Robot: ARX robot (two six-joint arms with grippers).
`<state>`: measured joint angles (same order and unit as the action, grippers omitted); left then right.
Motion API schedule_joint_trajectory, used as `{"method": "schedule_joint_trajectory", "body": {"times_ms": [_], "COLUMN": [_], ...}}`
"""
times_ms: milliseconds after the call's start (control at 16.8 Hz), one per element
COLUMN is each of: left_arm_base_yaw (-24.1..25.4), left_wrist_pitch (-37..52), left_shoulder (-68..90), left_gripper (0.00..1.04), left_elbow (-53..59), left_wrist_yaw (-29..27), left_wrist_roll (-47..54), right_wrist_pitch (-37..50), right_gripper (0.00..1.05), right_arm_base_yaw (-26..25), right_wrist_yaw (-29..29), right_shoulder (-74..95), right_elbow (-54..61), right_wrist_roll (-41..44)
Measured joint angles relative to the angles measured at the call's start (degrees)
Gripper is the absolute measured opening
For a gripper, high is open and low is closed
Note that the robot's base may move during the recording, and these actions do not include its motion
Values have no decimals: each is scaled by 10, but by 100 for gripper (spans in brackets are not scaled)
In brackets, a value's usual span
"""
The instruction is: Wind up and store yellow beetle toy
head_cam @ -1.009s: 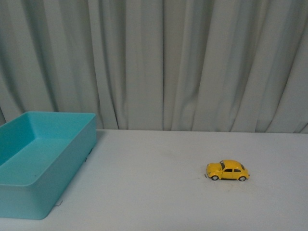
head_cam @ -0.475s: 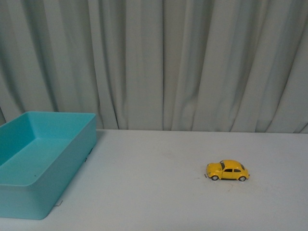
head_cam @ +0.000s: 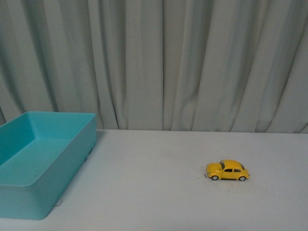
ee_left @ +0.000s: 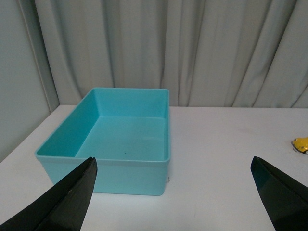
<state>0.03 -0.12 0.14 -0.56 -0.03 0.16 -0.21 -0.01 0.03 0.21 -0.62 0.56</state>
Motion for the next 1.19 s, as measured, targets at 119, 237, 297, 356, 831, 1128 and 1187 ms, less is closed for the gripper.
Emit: {"method": "schedule_joint_trajectory", "body": {"times_ms": [119, 237, 297, 356, 831, 1128, 1187], "left_arm_base_yaw": [0, 0, 0, 0, 0, 0, 0], "left_wrist_pitch": [0, 0, 0, 0, -1, 0, -1], "left_shoulder": [0, 0, 0, 0, 0, 0, 0], "left_gripper": [98, 98, 98, 98, 98, 98, 98], "left_elbow": [0, 0, 0, 0, 0, 0, 0], "left_wrist_yaw": [0, 0, 0, 0, 0, 0, 0], "left_wrist_roll": [0, 0, 0, 0, 0, 0, 0], "right_wrist_pitch": [0, 0, 0, 0, 0, -1, -1], "right_gripper": [98, 98, 98, 98, 98, 98, 98], "right_arm_base_yaw": [0, 0, 0, 0, 0, 0, 0], "right_wrist_yaw": [0, 0, 0, 0, 0, 0, 0], "right_shoulder": [0, 0, 0, 0, 0, 0, 0], "right_elbow": [0, 0, 0, 0, 0, 0, 0], "right_wrist_roll": [0, 0, 0, 0, 0, 0, 0]}}
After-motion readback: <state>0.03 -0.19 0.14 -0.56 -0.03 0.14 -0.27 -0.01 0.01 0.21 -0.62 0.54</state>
